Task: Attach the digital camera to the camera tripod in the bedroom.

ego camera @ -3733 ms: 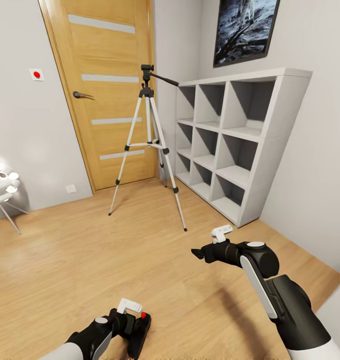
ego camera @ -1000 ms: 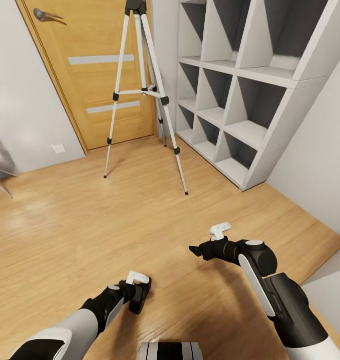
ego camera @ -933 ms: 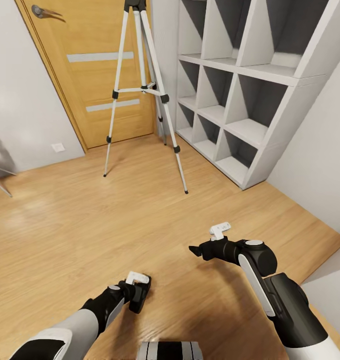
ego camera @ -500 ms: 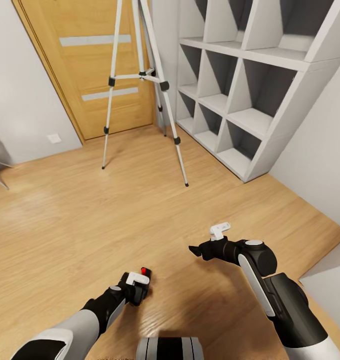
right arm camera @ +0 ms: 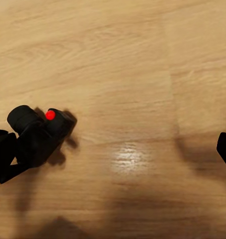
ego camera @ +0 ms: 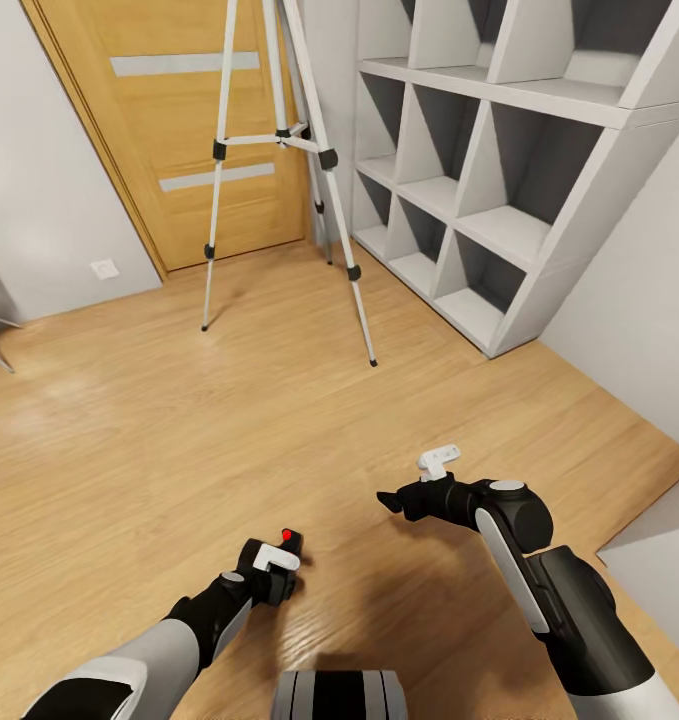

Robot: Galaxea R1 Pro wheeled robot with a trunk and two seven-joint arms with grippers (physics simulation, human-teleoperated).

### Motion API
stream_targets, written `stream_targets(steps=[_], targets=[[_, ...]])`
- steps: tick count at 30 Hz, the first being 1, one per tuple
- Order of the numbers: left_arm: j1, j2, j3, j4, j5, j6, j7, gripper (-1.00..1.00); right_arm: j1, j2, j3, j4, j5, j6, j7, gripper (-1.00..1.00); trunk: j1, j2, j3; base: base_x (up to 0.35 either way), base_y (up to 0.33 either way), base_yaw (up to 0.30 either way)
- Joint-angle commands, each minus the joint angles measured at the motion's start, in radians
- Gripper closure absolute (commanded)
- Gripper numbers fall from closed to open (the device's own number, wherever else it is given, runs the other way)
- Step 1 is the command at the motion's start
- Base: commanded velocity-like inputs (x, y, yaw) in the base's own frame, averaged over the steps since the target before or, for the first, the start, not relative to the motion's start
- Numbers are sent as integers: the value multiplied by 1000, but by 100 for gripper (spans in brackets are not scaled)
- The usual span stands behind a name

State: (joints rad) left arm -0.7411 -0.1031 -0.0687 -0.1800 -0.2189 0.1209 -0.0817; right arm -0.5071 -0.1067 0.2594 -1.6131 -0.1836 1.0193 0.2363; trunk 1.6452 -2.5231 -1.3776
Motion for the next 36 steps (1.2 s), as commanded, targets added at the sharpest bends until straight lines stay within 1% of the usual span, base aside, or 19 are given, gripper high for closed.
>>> stream_targets(steps=[1,9,14,18,26,32,36], targets=[[0,0,-6,-3,-3,6,-2,-100,-1,-1,1,-1,-2,4,0,-100,0,0,-1,0,0,0],[-10,0,-17,-4,-5,14,-4,-100,-1,3,1,-1,-2,3,0,-100,0,0,-1,0,0,0],[-29,0,-27,-5,-5,35,-2,-100,-1,12,2,-1,-2,3,0,-100,0,0,-1,0,0,0],[-35,-1,-30,-5,-5,41,-1,-100,-1,15,3,-1,-2,2,0,-100,0,0,-1,0,0,0],[-40,0,-32,-6,-5,43,3,-100,-1,17,29,-1,-1,2,-1,-100,3,-2,-32,0,0,0],[-39,2,-32,-6,-5,40,4,-100,-1,18,38,-1,-1,2,-1,-100,6,-4,-55,0,0,0],[-38,2,-32,-6,-5,40,4,-100,-1,17,40,-1,-1,2,-2,-100,6,-4,-55,0,0,0]])
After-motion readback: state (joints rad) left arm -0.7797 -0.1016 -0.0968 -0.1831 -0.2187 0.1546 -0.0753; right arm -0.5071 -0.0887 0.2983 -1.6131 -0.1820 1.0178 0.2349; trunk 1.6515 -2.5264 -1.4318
